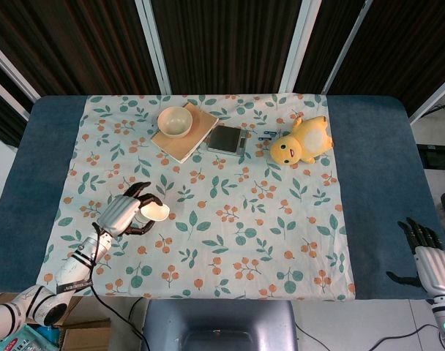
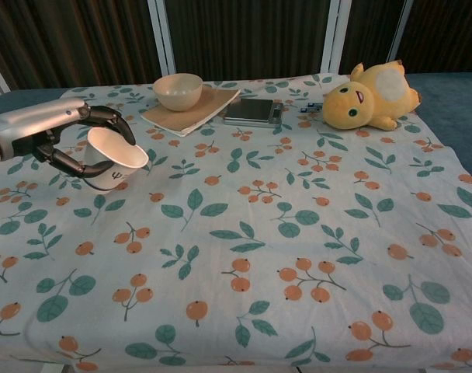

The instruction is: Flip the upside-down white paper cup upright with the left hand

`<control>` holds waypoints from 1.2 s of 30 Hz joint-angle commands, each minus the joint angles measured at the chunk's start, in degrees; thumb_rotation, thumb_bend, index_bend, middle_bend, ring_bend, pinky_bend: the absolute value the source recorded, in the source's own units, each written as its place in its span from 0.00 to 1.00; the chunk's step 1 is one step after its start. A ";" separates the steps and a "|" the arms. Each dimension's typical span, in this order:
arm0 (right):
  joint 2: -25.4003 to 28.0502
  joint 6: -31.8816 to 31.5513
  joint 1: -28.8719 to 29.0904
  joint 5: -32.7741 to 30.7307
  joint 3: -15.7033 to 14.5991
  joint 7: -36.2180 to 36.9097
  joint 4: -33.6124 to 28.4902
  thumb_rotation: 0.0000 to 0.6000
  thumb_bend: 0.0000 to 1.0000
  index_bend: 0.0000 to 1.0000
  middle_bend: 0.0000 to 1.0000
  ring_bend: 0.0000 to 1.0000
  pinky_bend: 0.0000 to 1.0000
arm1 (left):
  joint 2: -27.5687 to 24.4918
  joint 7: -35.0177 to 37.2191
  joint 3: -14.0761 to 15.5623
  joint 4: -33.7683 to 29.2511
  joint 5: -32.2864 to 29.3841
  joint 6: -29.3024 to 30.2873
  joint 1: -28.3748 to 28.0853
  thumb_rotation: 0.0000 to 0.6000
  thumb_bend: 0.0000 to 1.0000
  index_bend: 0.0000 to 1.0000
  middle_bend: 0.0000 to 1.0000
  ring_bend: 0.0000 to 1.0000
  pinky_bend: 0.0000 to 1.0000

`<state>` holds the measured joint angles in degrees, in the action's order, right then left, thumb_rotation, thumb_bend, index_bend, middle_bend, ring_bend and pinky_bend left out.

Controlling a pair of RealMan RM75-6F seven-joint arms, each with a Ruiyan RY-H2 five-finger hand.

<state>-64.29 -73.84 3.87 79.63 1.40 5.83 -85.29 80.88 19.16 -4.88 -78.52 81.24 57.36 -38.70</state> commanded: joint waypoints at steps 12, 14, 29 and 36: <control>0.57 1.06 0.61 -0.65 0.10 -1.36 -1.05 1.00 0.14 0.00 0.00 0.00 0.00 | 10.27 21.72 -0.47 15.70 -0.80 0.21 3.90 1.00 0.41 0.21 0.23 0.00 0.08; 0.57 1.16 0.66 -0.78 0.13 -1.41 -1.08 1.00 0.14 0.00 0.00 0.00 0.00 | 10.09 22.67 -0.02 16.10 0.14 0.04 3.77 1.00 0.41 0.12 0.14 0.00 0.08; 0.52 0.94 0.70 -0.61 0.15 -1.00 -0.54 1.00 0.14 0.00 0.00 0.00 0.00 | -1.20 20.24 1.21 6.61 4.30 9.16 8.43 1.00 0.40 0.00 0.00 0.00 0.05; -0.99 -4.56 -0.90 1.54 0.68 -0.15 1.37 1.00 0.14 0.00 0.00 0.00 0.00 | -14.90 -10.96 6.43 -4.17 2.63 17.99 18.47 1.00 0.38 0.00 0.00 0.00 0.00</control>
<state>-64.43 -76.64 3.64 80.30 1.84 5.15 -84.92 74.02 27.56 -1.90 -75.45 85.37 68.80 -27.49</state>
